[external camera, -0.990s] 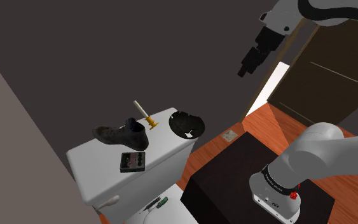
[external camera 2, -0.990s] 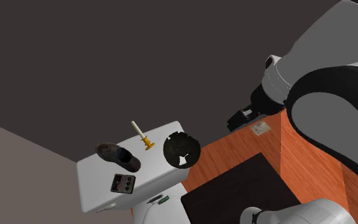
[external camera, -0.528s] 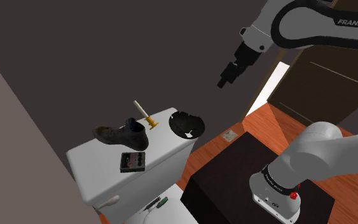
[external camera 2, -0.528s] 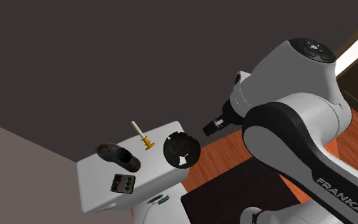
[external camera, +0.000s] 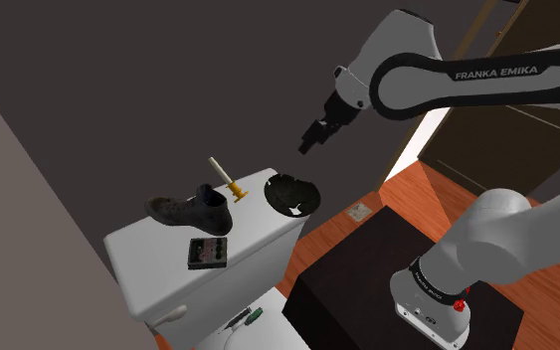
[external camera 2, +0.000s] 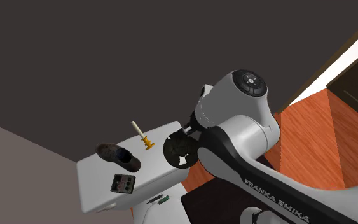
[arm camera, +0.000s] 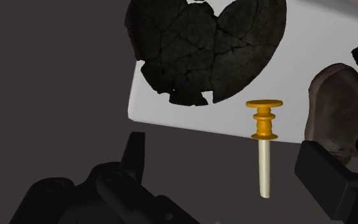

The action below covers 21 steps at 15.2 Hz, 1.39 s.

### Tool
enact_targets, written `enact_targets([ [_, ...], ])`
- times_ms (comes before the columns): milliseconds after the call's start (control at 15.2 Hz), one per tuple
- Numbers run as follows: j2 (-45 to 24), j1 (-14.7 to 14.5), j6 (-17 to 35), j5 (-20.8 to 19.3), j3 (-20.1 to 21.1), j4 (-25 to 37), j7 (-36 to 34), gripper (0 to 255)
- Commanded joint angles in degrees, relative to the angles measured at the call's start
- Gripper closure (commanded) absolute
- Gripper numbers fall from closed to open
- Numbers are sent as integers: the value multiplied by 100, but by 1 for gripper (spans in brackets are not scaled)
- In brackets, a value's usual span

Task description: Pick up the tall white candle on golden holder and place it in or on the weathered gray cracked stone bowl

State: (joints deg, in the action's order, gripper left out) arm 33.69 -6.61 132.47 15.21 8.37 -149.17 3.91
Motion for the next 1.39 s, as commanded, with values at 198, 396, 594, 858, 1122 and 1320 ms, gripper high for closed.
enact_targets([
  [198, -948, -170, 1306, 132, 392, 67, -97, 0],
  [396, -1585, -210, 2027, 85, 647, 223, -226, 0],
  [594, -2254, -170, 2695, -145, 928, 457, -468, 0],
  [858, -3182, 11, 3470, -1059, 1300, 880, -1225, 0],
  [1122, -3981, -103, 3933, -2590, 1177, 1351, -2454, 0],
  [1320, -4269, -281, 4061, -2991, 946, 1496, -2769, 0],
])
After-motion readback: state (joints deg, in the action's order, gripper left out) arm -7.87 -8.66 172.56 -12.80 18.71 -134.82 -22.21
